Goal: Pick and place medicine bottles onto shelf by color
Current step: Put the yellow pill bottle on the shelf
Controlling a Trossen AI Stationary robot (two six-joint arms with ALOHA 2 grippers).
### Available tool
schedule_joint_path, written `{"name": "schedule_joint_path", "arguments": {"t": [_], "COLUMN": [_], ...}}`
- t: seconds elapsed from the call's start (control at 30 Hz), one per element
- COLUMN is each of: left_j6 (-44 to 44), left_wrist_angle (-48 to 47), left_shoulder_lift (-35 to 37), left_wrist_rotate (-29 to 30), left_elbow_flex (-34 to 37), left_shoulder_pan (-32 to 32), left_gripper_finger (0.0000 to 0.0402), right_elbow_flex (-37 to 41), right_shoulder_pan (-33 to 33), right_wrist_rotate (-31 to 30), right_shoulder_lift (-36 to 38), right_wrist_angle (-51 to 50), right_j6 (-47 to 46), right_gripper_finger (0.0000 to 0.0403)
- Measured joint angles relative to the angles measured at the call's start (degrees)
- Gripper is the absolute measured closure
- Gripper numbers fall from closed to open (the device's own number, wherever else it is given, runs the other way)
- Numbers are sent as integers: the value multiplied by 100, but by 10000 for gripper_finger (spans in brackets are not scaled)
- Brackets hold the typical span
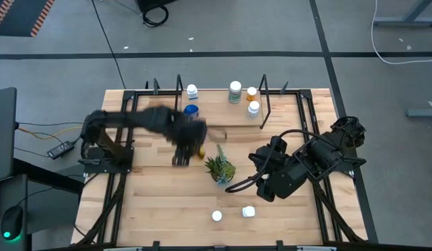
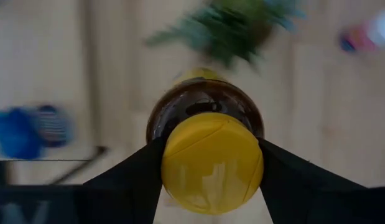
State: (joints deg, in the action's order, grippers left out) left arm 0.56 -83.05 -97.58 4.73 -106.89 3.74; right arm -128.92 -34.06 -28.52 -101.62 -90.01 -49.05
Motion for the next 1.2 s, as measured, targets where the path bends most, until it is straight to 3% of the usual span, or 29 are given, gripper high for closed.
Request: {"name": "schedule_joint_path", "arguments": {"t": [0.33,0.73,1.0,1.2], "left_j6": [-1362,-2531,-2636,-2524], "left_wrist_angle": [-36,-25,300,560], "left_shoulder_lift": [-116,-1427,-2190,-2553], "left_wrist_rotate": [15,41,56,57], "left_elbow_flex": [-1175,-2786,-2665,-2660], "left_shoulder_pan": [-1749,-2883,-3590,-3722], "left_gripper_finger": [175,174,171,168], "right_elbow_flex": [0,2,-2,-2], "right_shoulder_pan": [824,2596,3076,3147], "right_wrist_rotate": [-19,630,629,613], "right_shoulder_lift": [0,250,659,756], "right_wrist_angle": [2,0,2,-1], "right_j6": [146,897,819,813], "right_gripper_finger": [106,125,125,125]}}
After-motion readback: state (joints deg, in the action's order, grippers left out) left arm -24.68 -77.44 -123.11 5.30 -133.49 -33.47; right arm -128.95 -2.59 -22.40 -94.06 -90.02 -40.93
